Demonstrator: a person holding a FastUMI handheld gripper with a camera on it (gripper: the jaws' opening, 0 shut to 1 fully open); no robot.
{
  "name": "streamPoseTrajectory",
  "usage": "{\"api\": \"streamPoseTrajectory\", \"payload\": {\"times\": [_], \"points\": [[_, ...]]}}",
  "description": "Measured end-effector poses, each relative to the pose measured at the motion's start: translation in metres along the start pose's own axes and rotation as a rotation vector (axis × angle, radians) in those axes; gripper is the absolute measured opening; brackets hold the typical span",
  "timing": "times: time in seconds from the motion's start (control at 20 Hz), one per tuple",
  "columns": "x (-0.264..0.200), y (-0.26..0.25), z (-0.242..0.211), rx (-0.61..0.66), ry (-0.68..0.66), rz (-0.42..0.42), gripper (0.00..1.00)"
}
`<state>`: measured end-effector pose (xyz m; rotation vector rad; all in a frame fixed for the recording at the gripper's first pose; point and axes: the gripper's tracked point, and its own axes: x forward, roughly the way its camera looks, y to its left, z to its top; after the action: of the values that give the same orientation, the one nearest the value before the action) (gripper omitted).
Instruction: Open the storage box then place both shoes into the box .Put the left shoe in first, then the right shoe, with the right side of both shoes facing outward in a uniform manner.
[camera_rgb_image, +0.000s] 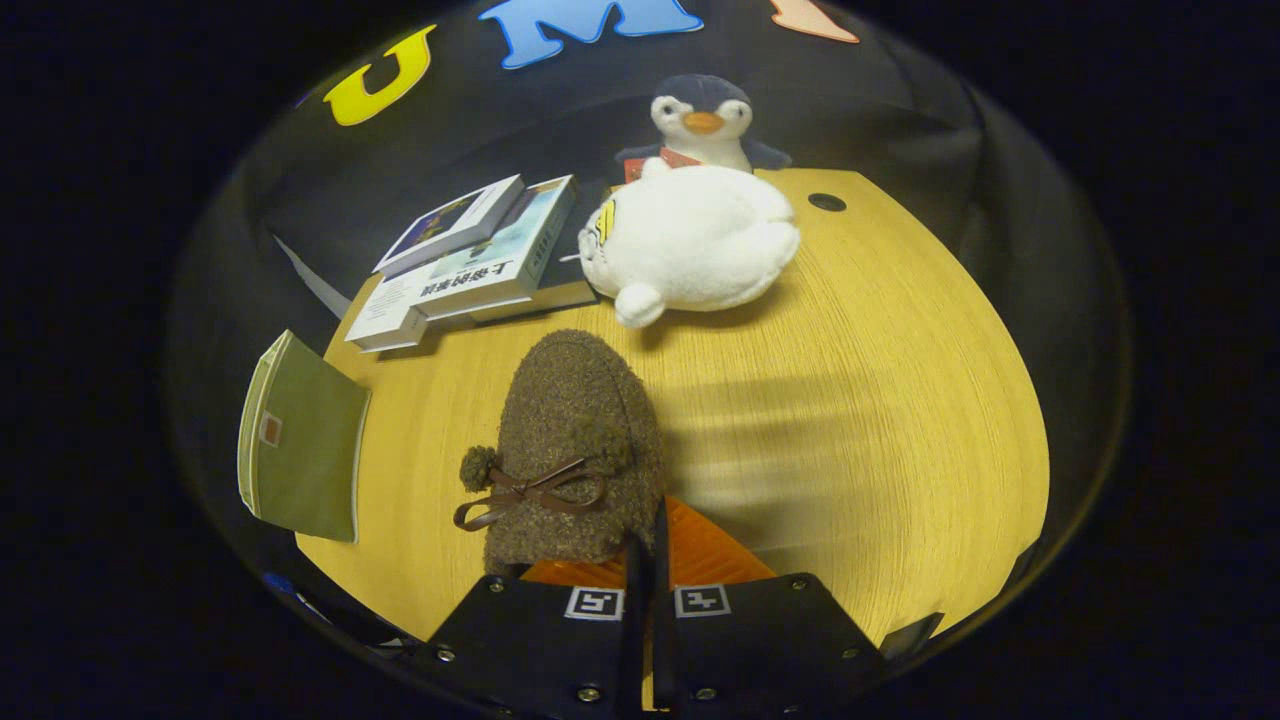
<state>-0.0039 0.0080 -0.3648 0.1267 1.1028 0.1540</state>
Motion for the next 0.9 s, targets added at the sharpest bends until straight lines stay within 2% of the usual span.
{"api": "streamPoseTrajectory", "payload": {"times": [0.5,0.9], "points": [[-0.058,0.070,0.064,-0.088,-0.091,0.041,0.04],[-0.076,0.137,0.084,-0.162,-0.095,0.117,0.04]]}}
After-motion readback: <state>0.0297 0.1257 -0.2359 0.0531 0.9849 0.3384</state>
